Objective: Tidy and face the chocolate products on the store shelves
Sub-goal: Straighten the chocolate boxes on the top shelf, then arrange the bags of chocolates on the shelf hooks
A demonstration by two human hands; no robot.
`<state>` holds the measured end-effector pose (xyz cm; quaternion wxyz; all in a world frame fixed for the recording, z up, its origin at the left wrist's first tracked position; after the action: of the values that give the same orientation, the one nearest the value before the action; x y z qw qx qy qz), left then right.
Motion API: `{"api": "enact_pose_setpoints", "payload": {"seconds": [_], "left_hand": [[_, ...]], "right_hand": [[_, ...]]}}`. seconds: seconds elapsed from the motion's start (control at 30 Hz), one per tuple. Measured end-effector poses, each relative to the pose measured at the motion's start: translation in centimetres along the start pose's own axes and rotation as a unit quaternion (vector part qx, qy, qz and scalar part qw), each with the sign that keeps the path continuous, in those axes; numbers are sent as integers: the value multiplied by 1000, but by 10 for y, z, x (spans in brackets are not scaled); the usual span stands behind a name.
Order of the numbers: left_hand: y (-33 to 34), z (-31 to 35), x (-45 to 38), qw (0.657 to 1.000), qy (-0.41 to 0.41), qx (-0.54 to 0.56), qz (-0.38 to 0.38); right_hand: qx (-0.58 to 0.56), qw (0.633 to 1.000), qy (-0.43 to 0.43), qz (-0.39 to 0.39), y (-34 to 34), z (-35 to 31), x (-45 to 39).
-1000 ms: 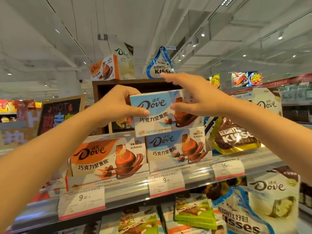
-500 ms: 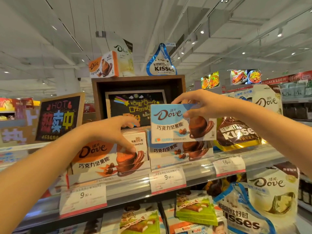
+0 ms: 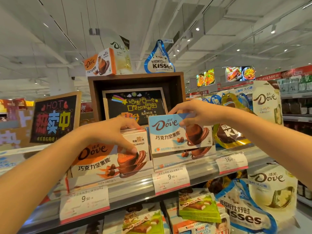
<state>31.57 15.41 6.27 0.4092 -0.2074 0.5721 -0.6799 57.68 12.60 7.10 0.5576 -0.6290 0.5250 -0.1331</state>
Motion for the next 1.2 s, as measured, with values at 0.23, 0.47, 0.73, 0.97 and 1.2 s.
{"api": "enact_pose_setpoints", "payload": {"seconds": [0.23,0.47,0.73,0.97,1.2], "left_hand": [[0,0,-1,1000,0,-3,-5],[0,-6,-4,1000,3,-11,-17],[0,-5,-5,999,1,-34,-26],[0,43,-15,989,-26,-138,40],[43,132,-66,965,62,14,253]], "right_hand": [[33,999,-12,32,21,7,-7],[96,991,-20,92,42,11,-7],[95,988,-21,119,50,10,-2],[48,976,-95,192,23,23,25],[33,917,-158,365,-40,86,78]]}}
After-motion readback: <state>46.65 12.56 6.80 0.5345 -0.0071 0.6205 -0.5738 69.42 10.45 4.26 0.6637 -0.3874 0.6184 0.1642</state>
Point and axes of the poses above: each hand's wrist, its own x-axis away from the middle knuckle, its own y-axis out of the palm, z = x × y, the point moved 2 cm from there along -x, towards the middle knuckle, and after that the axes turned 3 degrees about z, right-handed, at the moved point
